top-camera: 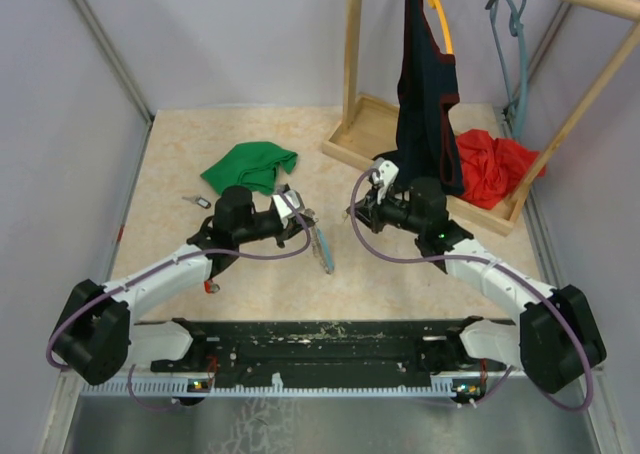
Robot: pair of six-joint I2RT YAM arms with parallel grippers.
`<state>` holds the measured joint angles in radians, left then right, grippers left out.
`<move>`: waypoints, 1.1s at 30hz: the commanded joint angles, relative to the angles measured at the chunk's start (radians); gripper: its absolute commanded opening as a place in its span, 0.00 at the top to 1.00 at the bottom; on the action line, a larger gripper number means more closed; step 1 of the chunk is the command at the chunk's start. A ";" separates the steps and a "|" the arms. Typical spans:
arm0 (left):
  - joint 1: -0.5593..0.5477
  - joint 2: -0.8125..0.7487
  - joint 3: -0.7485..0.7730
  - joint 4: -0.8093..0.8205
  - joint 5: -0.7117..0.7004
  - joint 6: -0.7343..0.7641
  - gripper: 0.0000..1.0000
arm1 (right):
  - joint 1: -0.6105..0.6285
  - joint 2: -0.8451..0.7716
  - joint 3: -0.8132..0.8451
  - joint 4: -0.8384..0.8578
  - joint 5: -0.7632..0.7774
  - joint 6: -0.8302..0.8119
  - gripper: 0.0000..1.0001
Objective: Put the keys on the keyring
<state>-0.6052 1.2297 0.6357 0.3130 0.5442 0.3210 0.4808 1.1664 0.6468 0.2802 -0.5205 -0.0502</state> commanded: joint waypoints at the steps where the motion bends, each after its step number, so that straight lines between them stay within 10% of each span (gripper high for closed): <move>1: -0.003 -0.015 0.028 0.003 0.015 -0.003 1.00 | -0.005 -0.007 0.051 -0.056 -0.013 0.101 1.00; 12: -0.003 -0.020 0.020 0.017 0.008 -0.006 1.00 | 0.097 0.037 0.140 -0.571 0.486 0.213 1.00; 33: -0.004 -0.018 0.021 -0.008 0.005 0.003 1.00 | 0.134 0.444 0.262 -0.344 0.708 0.272 0.95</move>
<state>-0.6052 1.2285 0.6373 0.3058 0.5419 0.3183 0.6067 1.6047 0.8391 -0.1116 0.1638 0.2058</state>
